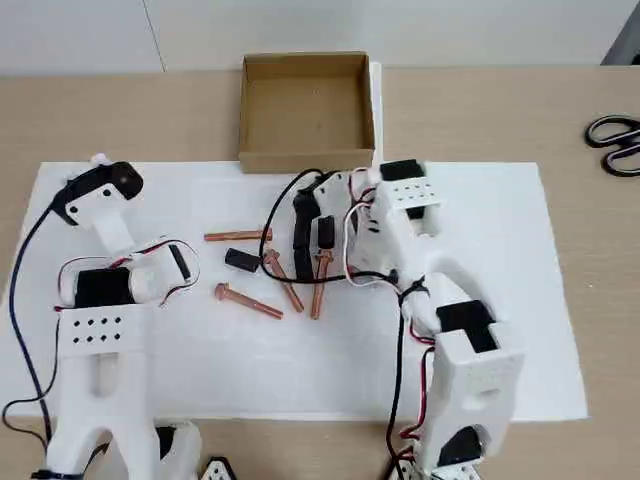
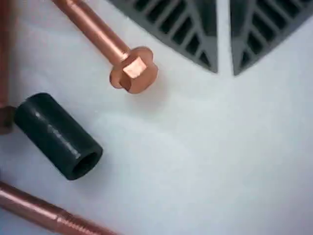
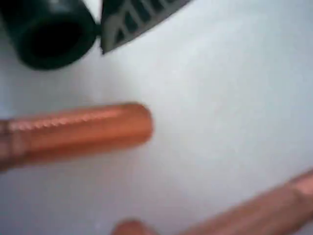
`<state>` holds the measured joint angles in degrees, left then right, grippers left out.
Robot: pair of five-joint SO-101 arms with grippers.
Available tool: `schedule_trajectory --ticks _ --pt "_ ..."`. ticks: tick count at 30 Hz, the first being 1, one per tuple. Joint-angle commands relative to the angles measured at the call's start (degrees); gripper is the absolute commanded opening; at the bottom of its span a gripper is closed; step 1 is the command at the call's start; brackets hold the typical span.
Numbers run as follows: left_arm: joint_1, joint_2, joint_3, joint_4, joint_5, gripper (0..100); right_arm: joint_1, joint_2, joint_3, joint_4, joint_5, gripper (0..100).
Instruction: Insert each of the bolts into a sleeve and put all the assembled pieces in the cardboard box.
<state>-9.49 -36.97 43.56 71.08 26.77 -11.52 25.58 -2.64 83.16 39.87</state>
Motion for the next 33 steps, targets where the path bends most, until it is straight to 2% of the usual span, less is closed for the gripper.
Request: schedule_trajectory --ticks 1,4,8,18,24,33 --pt "0.09 -0.09 -1.8 0.0 0.09 1 7.78 1.36 0.62 -0.04 0.09 19.3" --pt "0.09 0.0 -1.8 0.0 0.09 1 7.78 1.54 0.62 1.27 0.0 16.3" --pt "0.09 0.0 -1.8 0.0 0.09 1 7.25 1.54 0.62 2.42 0.0 0.9" --pt "0.18 0.0 -1.8 0.0 0.09 1 3.74 -0.4 -1.58 9.89 -0.53 0.8" --pt "0.18 0.0 -1.8 0.0 0.09 1 0.13 -10.86 -9.41 11.56 -9.32 0.8" --pt "0.97 -0.09 -2.33 0.0 -0.09 1 -9.89 -28.7 -9.67 13.23 -21.63 0.8"
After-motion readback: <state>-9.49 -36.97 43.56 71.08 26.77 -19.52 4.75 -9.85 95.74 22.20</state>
